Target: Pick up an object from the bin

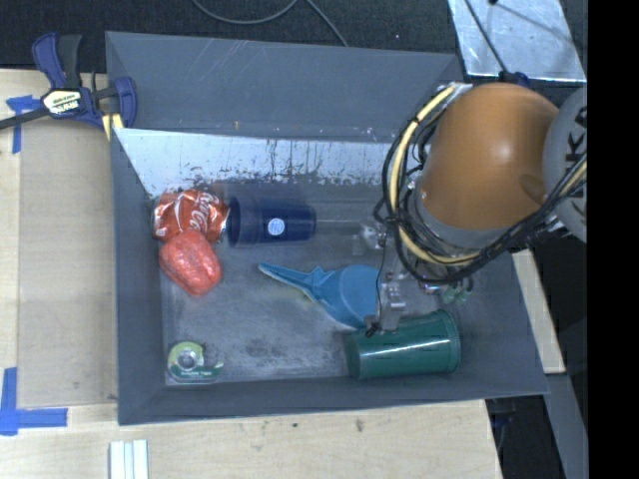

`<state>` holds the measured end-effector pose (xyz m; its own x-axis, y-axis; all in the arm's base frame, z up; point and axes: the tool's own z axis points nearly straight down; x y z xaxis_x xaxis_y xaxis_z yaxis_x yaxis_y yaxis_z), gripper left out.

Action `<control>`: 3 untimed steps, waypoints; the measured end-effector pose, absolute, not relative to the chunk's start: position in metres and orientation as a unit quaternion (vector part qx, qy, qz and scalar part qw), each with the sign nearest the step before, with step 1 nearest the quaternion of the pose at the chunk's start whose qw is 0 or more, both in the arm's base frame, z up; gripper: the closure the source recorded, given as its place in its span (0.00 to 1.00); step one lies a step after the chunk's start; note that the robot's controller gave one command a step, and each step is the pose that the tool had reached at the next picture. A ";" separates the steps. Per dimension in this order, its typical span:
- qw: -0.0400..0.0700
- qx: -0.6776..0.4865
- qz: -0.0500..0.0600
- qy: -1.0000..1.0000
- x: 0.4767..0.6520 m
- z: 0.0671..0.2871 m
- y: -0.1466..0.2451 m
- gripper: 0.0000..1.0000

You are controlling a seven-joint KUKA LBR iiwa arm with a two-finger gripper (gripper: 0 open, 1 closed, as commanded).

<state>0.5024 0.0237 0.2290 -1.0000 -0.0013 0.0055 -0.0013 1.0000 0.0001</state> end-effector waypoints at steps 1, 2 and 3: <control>-0.002 0.000 0.000 -1.000 0.504 0.234 0.024 0.00; -0.004 -0.028 0.000 -1.000 0.528 0.172 0.023 0.00; 0.001 0.010 0.000 -1.000 0.558 0.152 0.025 0.00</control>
Offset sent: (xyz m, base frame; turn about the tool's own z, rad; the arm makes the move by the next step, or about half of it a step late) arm 0.0586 -0.0011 -0.1590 0.1425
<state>0.5580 0.0250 0.1521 -0.9998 -0.0210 0.0011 -0.0210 0.9998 -0.0001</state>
